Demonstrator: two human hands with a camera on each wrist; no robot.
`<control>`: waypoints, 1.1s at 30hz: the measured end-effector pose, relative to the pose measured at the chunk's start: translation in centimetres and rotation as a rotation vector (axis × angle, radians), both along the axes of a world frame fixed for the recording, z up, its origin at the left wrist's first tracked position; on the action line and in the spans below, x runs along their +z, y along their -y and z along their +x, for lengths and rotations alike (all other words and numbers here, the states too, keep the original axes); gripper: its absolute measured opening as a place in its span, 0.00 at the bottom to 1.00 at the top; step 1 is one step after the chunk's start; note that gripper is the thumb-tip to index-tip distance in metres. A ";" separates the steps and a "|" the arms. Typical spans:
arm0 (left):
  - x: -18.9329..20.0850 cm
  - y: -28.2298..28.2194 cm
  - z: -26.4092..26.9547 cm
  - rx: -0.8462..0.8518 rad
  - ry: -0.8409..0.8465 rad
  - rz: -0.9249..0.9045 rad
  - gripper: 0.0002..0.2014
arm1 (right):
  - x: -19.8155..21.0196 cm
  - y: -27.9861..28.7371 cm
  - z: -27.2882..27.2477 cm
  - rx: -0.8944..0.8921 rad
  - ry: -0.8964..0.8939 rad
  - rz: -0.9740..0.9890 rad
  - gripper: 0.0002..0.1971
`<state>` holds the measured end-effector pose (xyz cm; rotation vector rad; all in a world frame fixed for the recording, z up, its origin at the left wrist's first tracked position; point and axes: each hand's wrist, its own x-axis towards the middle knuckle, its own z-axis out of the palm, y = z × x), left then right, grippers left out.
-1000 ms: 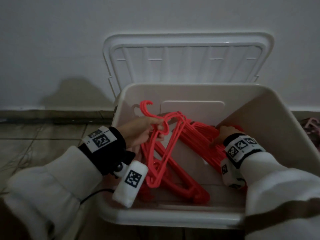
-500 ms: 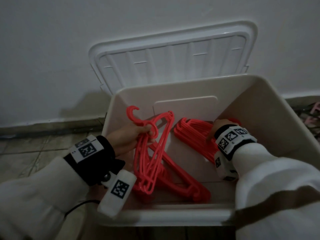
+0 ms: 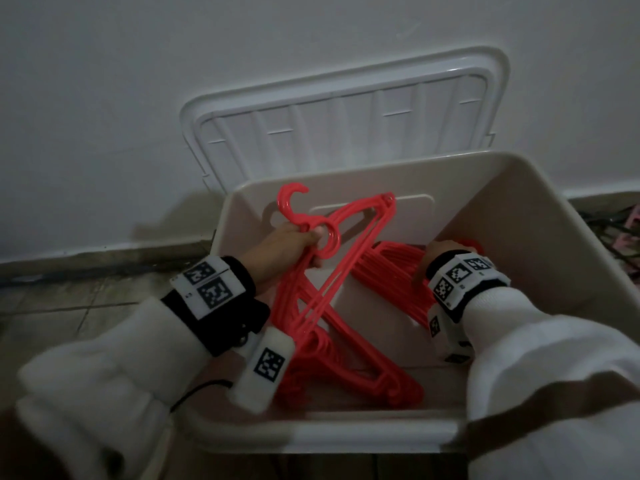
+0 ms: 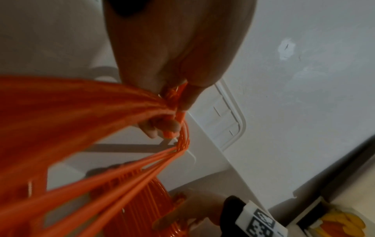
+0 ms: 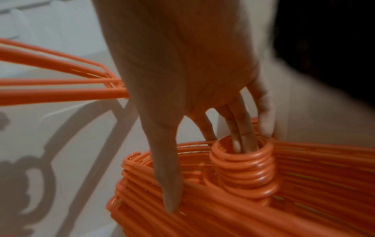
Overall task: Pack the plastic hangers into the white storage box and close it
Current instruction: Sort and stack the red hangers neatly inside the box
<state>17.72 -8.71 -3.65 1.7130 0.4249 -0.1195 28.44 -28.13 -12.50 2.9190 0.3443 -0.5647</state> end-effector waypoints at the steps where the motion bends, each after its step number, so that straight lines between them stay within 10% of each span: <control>1: -0.3 0.4 -0.1 0.026 0.004 -0.008 0.16 | 0.0 0.0 0.1 0.004 -0.002 -0.009 0.15; 7: -1.1 1.7 0.7 0.248 0.022 -0.093 0.14 | -0.1 -0.1 0.4 -0.062 -0.036 0.014 0.12; 16: 0.8 -1.1 0.0 -0.463 0.135 0.123 0.10 | 1.1 0.0 0.2 -0.107 -0.093 0.050 0.09; 19: 1.8 -1.5 0.5 -0.716 0.145 0.398 0.08 | -4.4 0.9 3.1 -0.122 -0.170 0.065 0.23; 23: 1.8 -1.6 1.6 -0.845 0.186 0.569 0.07 | -18.4 6.8 14.2 -0.051 -0.291 0.241 0.67; 27: 1.7 -2.7 2.6 -0.898 0.189 0.647 0.08 | -0.8 4.5 4.1 -0.266 -0.425 0.555 0.11; 33: 0.4 -1.5 2.8 -1.161 0.112 0.792 0.12 | -0.9 5.2 5.9 -0.089 -0.504 0.464 0.24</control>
